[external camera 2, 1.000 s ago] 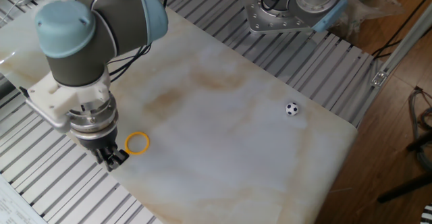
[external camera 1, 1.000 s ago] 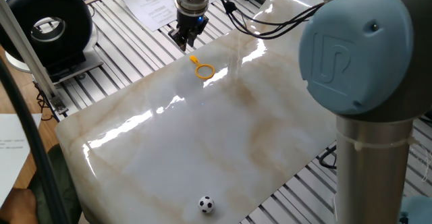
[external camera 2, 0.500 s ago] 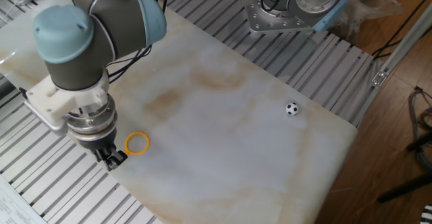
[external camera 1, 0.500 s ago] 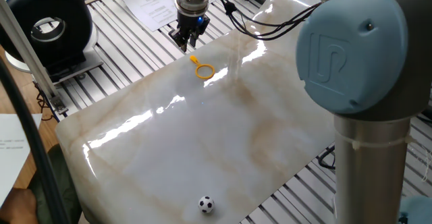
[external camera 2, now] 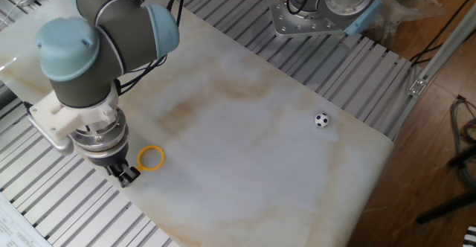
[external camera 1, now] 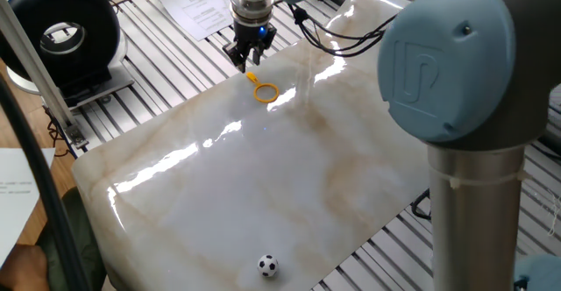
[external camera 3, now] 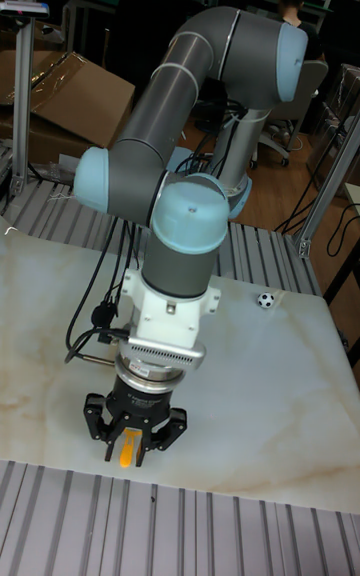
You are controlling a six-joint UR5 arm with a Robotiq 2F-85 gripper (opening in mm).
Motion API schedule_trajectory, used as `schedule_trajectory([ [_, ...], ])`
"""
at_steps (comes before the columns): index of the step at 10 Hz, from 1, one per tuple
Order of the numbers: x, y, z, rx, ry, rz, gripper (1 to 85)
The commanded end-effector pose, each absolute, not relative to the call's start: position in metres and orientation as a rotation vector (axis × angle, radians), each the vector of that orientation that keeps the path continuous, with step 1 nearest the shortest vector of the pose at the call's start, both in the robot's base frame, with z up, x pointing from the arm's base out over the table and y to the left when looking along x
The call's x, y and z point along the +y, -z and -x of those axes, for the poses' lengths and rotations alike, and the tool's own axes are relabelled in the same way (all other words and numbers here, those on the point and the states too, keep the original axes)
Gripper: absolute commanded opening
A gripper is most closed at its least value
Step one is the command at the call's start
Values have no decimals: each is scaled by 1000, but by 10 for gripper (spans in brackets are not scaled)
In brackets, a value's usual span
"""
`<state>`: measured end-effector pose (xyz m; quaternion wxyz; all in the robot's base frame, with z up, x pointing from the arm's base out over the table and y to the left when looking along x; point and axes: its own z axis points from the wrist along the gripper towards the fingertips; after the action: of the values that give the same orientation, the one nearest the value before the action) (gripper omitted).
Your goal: Attach the bubble ring to the ball
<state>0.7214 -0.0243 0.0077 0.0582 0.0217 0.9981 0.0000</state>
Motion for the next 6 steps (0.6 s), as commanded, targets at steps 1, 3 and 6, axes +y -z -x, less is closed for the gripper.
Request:
schedule_trajectory([
  [1,-28,0,-705,3084,-7,-107,420],
  [3,-25,-5,-701,3085,-12,-105,427],
  [6,-21,-5,-700,3085,-11,-102,423],
])
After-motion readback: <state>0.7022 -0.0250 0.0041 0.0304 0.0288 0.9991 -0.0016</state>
